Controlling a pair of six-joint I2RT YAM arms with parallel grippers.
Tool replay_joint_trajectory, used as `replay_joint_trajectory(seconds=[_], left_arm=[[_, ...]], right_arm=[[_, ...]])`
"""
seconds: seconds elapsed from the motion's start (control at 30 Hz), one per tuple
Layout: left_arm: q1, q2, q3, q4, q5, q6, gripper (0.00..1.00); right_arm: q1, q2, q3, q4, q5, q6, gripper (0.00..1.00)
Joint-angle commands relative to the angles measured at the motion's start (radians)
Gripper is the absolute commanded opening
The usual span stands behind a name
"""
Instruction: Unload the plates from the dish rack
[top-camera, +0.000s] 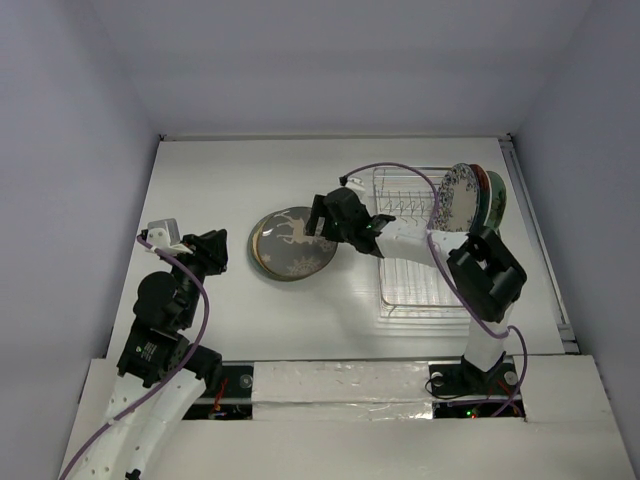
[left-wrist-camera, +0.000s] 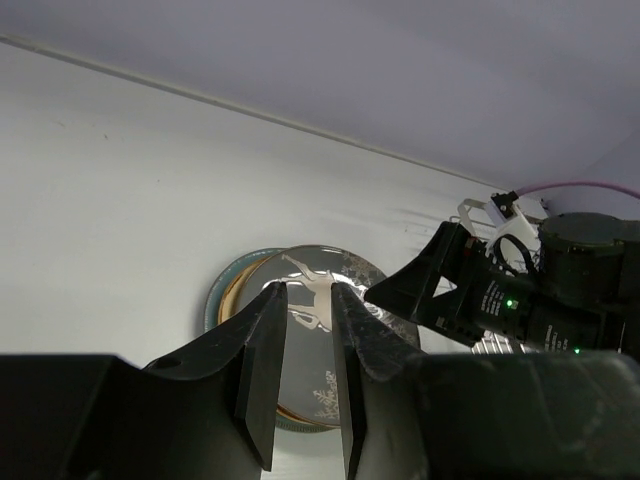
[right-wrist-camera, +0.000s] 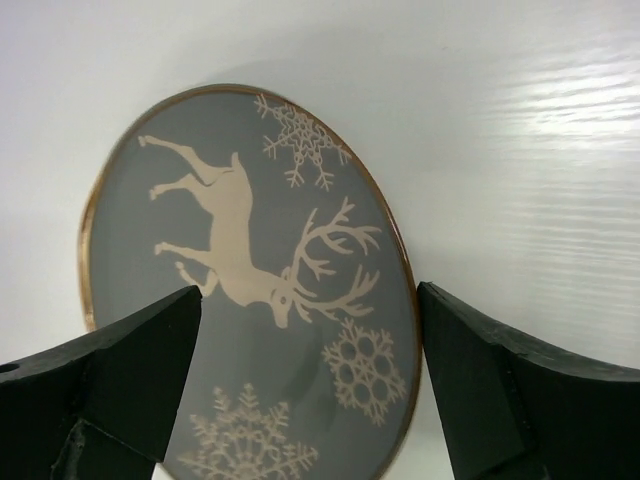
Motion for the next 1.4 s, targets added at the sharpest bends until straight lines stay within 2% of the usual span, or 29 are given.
replay_joint_trajectory(seconds=[0.0, 0.23, 0.27, 0.3, 0.33, 0.37, 0.4, 0.43, 0.5, 0.63, 0.73, 0.77, 0.8, 0.83, 0.93, 1.0, 1.07, 1.37], left_arm=[[0.001, -0.008, 0.012, 0.027, 0.003, -0.001, 0.22], [0.001, -0.008, 0.012, 0.027, 0.003, 0.001, 0.22], [0.001, -0.008, 0.012, 0.027, 0.003, -0.001, 0.22], [0.001, -0.008, 0.012, 0.027, 0.003, -0.001, 0.22], [0.001, -0.008, 0.012, 0.027, 0.003, -0.001, 0.22], [0.001, -0.008, 0.012, 0.027, 0.003, -0.001, 0.22], [0.001, -0.008, 0.012, 0.026, 0.003, -0.001, 0.22], [0.001, -0.009, 0.01, 0.027, 0.003, -0.001, 0.22], [0.001, -0.012, 0.01, 0.029, 0.003, 0.002, 0.19], [0.001, -0.021, 0.009, 0.03, 0.003, 0.001, 0.03], [0.001, -0.025, 0.009, 0.029, 0.003, 0.002, 0.0], [0.001, -0.026, 0.009, 0.032, 0.003, 0.001, 0.0], [0.001, -0.026, 0.009, 0.032, 0.003, 0.002, 0.0], [0.001, -0.025, 0.007, 0.03, 0.003, 0.001, 0.01], [-0.008, -0.023, 0.01, 0.03, 0.003, -0.001, 0.07], [-0.008, -0.023, 0.01, 0.03, 0.003, 0.001, 0.11], [-0.008, -0.025, 0.009, 0.027, 0.003, -0.001, 0.13], [-0.017, -0.028, 0.012, 0.027, 0.003, 0.001, 0.17]], right_arm=[[0.013, 0.004, 0.096, -0.172, 0.11, -0.121, 0.94], [0.022, -0.1, 0.137, -0.259, 0.174, -0.197, 0.94], [0.022, -0.129, 0.129, -0.267, 0.205, -0.201, 0.88], [0.022, -0.164, 0.119, -0.27, 0.226, -0.215, 0.79], [0.022, -0.248, 0.093, -0.272, 0.292, -0.224, 0.46], [0.022, -0.293, 0.082, -0.284, 0.347, -0.229, 0.22], [0.022, -0.338, 0.074, -0.304, 0.403, -0.23, 0.04], [0.006, -0.423, 0.065, -0.359, 0.506, -0.232, 0.0], [-0.033, -0.499, 0.031, -0.407, 0.556, -0.236, 0.0], [-0.192, -0.665, -0.079, -0.466, 0.58, -0.252, 0.0], [-0.315, -0.764, -0.151, -0.474, 0.567, -0.276, 0.01], [-0.38, -0.78, -0.162, -0.476, 0.543, -0.29, 0.32], [-0.414, -0.794, -0.167, -0.48, 0.517, -0.319, 0.47], [-0.444, -0.792, -0.167, -0.486, 0.489, -0.331, 0.53], [-0.49, -0.778, -0.165, -0.477, 0.446, -0.362, 0.53], [-0.514, -0.763, -0.159, -0.47, 0.426, -0.379, 0.48], [-0.524, -0.734, -0.157, -0.464, 0.414, -0.388, 0.44], [-0.581, -0.607, -0.13, -0.421, 0.38, -0.43, 0.42]])
